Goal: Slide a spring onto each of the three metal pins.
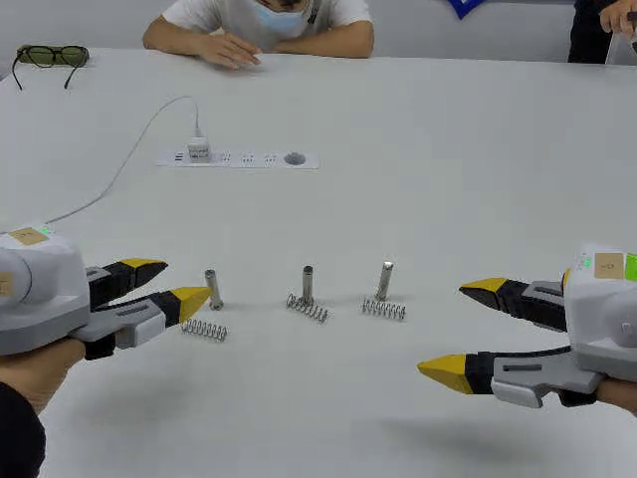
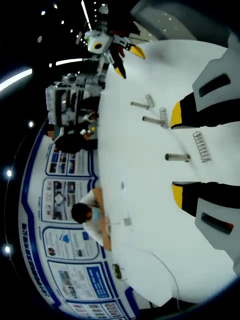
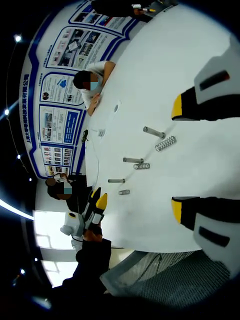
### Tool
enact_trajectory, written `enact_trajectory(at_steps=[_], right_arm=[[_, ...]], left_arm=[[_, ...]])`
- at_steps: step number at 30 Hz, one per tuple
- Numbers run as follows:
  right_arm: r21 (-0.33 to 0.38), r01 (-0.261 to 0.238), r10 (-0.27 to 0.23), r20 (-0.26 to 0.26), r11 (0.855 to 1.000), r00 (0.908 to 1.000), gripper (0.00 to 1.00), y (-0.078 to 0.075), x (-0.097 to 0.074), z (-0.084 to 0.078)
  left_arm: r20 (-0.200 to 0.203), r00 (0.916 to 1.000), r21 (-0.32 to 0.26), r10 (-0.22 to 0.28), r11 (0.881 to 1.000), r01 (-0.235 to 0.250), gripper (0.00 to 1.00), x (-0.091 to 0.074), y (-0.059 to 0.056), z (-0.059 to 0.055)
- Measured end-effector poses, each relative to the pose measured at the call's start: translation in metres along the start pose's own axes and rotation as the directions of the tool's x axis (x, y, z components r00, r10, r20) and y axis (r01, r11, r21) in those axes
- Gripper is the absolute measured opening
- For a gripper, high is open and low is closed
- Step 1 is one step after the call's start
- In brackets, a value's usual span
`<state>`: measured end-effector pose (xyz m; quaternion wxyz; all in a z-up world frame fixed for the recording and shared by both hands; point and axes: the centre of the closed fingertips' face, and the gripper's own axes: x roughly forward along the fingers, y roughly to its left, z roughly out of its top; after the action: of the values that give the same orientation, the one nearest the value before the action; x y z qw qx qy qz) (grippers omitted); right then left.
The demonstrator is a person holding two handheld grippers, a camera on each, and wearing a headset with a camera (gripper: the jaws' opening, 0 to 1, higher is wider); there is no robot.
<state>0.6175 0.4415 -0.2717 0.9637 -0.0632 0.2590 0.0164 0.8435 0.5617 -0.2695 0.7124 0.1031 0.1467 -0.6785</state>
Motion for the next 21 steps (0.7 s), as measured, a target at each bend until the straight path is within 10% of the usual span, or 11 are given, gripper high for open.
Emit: enact_trajectory(at_steps=[21], right_arm=[[-0.012,-0.033,0.032,-0.075,0.999,0.9966,0.36,-0.030,0.038,-0.019]], left_arm=[[-0.014,0.9900,0.028,-0.141,0.990,0.141,0.47,-0.001,-0.055,-0.007]])
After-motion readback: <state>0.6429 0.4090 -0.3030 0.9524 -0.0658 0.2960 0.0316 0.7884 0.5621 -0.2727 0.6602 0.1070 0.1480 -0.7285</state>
